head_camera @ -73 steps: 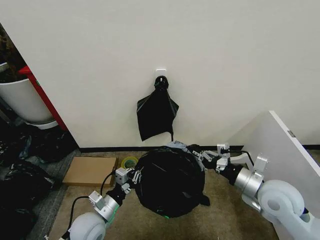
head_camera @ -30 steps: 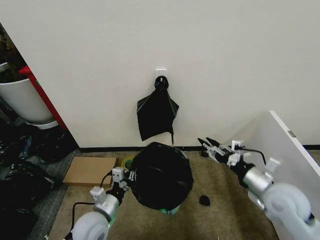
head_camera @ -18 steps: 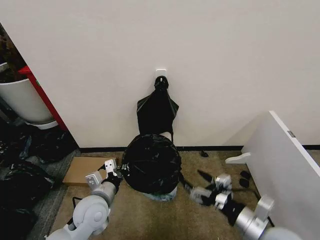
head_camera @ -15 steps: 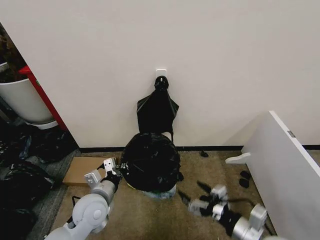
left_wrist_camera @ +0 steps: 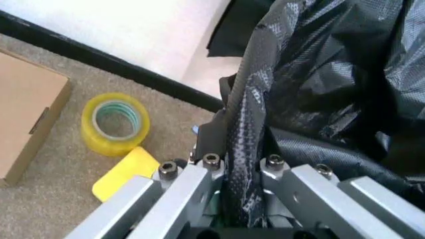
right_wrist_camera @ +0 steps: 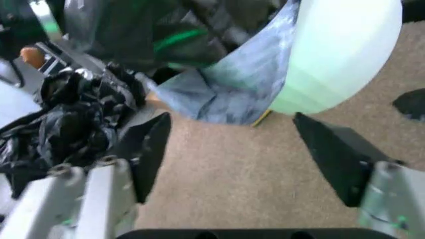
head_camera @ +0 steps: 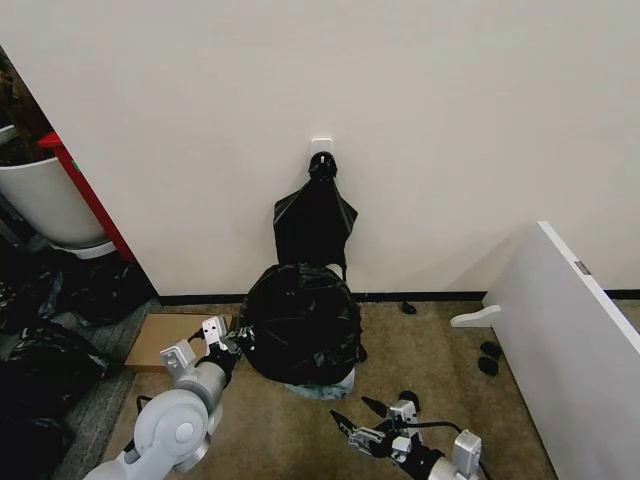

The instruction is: Place the garbage bag over the trash bin.

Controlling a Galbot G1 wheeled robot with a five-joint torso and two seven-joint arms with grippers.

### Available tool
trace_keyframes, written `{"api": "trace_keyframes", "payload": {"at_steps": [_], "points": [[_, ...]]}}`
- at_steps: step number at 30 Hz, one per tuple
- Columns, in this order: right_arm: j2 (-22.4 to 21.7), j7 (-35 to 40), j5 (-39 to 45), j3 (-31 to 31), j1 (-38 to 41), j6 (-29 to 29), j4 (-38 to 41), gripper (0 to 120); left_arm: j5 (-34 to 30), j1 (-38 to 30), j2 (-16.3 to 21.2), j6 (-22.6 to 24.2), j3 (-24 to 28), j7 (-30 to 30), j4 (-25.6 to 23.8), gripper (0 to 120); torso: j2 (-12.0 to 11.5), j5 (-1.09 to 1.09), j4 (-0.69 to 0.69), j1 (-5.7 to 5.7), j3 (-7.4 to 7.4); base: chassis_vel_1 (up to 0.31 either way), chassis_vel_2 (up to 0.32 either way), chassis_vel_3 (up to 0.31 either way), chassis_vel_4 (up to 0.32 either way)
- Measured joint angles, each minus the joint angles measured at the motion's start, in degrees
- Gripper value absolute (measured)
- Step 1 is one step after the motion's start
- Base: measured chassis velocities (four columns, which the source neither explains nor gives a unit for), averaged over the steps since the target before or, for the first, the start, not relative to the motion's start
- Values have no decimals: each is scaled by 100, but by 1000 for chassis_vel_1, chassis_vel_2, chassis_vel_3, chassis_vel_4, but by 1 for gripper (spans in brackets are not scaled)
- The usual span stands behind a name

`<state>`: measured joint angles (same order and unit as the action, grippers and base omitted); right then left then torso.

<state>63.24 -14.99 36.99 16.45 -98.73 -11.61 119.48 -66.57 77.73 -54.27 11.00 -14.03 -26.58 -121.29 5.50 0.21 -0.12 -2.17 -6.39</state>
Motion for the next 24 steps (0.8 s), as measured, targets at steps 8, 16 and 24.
{"api": "trace_keyframes", "payload": {"at_steps": [8,16,24], "points": [[1,7,86,10,7,-3,-18,42,63,20,-14,-43,43,48,-46,1,0,0,0,0,0,0,0,0,0],[28,-5,87,-29,29,53,-55,10,165,84,-37,-60,52,133,-59,1,0,0,-1,0,0,0,0,0,0],[51,10,61,-46,44,118,-107,0,169,130,-27,-52,57,139,-73,1,0,0,-1,0,0,0,0,0,0]]}}
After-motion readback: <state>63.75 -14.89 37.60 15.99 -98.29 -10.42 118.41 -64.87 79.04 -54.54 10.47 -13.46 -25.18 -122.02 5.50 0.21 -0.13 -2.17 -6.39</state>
